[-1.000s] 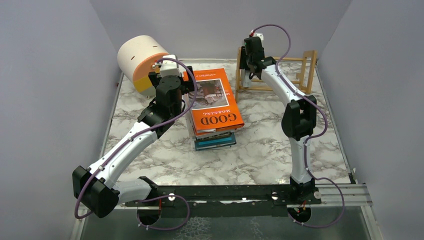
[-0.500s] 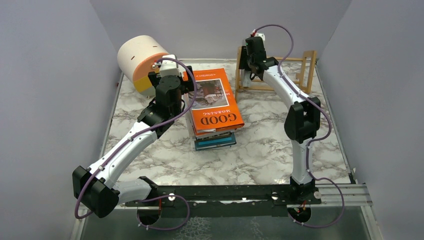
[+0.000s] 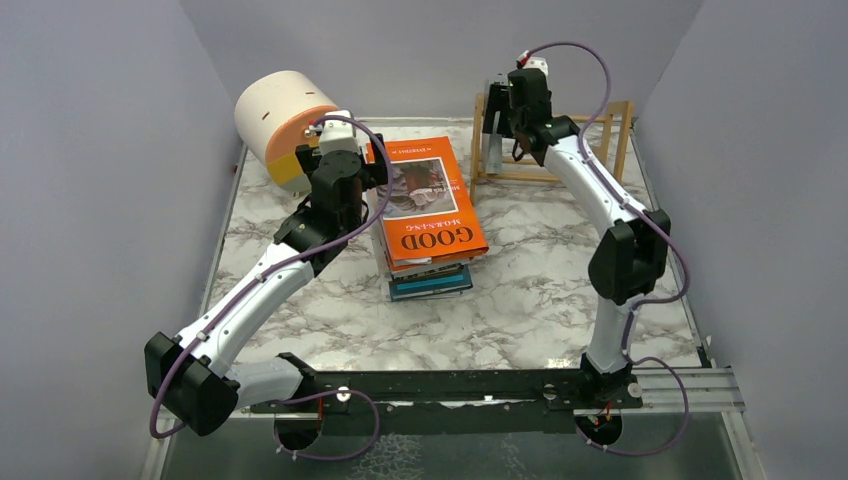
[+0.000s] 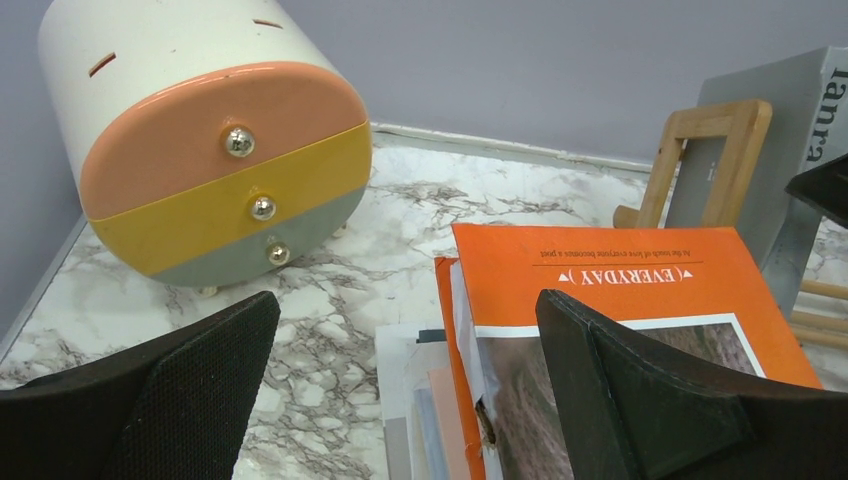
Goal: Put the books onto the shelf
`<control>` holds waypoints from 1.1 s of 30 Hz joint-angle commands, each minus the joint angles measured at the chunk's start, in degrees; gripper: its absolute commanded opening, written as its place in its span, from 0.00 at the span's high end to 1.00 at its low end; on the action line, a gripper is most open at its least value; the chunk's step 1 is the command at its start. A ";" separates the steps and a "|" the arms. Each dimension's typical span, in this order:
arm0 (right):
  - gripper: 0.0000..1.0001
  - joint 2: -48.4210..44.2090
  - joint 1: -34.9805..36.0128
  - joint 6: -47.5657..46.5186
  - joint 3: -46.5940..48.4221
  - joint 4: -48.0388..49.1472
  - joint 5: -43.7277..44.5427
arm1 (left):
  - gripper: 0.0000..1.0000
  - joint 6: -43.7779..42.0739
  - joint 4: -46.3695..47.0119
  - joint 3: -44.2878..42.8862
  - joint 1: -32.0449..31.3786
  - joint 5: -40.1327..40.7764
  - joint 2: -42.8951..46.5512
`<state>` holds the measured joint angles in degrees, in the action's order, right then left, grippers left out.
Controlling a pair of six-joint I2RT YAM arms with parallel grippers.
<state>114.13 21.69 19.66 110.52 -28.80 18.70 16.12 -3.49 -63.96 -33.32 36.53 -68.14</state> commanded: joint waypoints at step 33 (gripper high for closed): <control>0.13 -39.51 0.28 13.70 -46.23 22.08 -44.87 | 0.01 11.01 -6.73 0.85 0.54 -17.37 1.96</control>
<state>75.92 21.74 30.09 65.80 -10.52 -19.70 25.45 -10.85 -62.98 -32.99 23.09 -65.21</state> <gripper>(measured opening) 0.874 0.989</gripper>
